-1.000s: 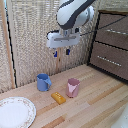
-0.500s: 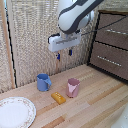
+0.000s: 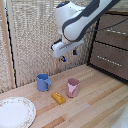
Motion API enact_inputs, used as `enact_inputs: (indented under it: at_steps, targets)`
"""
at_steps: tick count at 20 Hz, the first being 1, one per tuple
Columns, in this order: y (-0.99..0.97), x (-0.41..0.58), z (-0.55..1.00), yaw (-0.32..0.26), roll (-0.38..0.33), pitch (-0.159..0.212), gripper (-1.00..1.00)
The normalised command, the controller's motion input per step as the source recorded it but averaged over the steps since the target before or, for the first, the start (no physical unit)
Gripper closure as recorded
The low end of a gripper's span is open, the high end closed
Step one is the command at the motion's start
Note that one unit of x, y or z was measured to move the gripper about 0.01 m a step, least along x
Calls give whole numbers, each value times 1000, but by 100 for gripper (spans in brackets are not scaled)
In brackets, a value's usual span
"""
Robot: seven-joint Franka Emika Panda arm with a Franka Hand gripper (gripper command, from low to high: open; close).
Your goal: Please adjust your gripper to match the height of the lower drawer handle. Progress your gripper onward until it happens to touch the drawer handle. Now, firmly take hold of it with your gripper, then steadily retract it to swing the drawer wide open.
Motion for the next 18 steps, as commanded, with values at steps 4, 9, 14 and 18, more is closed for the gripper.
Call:
enact_inputs:
  at_steps: [4,9,14,18]
  targets:
    - [-145,-32,-189,135,-375,-46,-100]
    - [-150,-29,-189,135,-375,-47,-100]
    - [-202,-51,-169,122,-375,-47,-100]
    - [-283,-101,-102,105,-375,-63,-100]
